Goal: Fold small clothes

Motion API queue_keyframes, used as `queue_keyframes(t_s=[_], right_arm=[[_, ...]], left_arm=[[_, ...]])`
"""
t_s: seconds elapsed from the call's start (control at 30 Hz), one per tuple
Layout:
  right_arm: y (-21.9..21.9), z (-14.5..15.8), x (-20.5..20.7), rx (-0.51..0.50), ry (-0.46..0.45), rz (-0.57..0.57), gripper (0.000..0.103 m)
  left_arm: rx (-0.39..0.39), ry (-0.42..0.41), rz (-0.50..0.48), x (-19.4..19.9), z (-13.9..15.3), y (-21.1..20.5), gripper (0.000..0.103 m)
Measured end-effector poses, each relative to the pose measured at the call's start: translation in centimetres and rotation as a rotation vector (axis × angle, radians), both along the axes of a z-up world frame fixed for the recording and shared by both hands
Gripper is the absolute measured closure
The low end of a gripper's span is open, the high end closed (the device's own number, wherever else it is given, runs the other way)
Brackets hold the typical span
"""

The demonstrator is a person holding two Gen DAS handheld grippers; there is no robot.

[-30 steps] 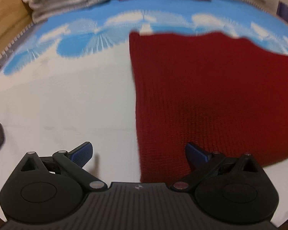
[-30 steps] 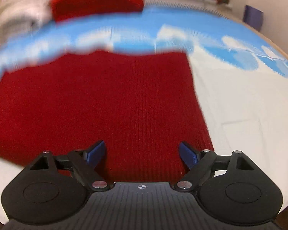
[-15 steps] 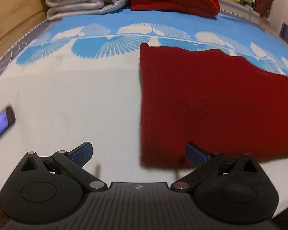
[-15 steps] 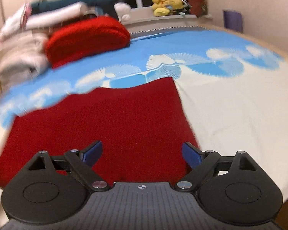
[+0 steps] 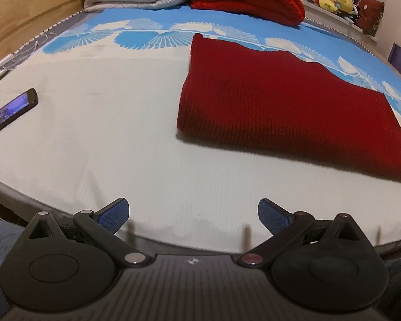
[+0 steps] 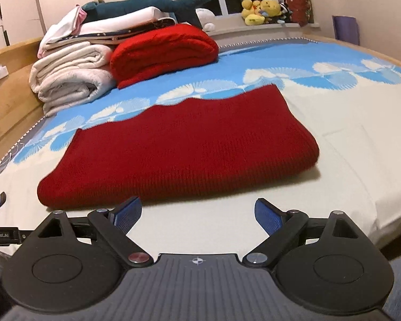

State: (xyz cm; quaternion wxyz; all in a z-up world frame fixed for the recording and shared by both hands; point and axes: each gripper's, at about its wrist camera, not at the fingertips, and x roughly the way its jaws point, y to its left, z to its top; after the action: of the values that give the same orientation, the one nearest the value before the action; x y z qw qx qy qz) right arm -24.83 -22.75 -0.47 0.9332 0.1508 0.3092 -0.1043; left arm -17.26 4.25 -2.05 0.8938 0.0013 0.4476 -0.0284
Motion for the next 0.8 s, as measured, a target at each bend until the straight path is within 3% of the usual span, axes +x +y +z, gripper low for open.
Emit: queue_keyframes(t_s=[0.53, 0.8], right_arm=[[-0.8, -0.2, -1.6, 0.019, -0.013, -0.033, 0.011], [-0.5, -0.4, -1.1, 0.017, -0.002, -0.016, 0.011]], left_arm=[[0.093, -0.042, -0.054, -1.3, -1.0, -2.1, 0.0], [0.091, -0.042, -0.054, -0.7, -1.2, -2.1, 0.0]])
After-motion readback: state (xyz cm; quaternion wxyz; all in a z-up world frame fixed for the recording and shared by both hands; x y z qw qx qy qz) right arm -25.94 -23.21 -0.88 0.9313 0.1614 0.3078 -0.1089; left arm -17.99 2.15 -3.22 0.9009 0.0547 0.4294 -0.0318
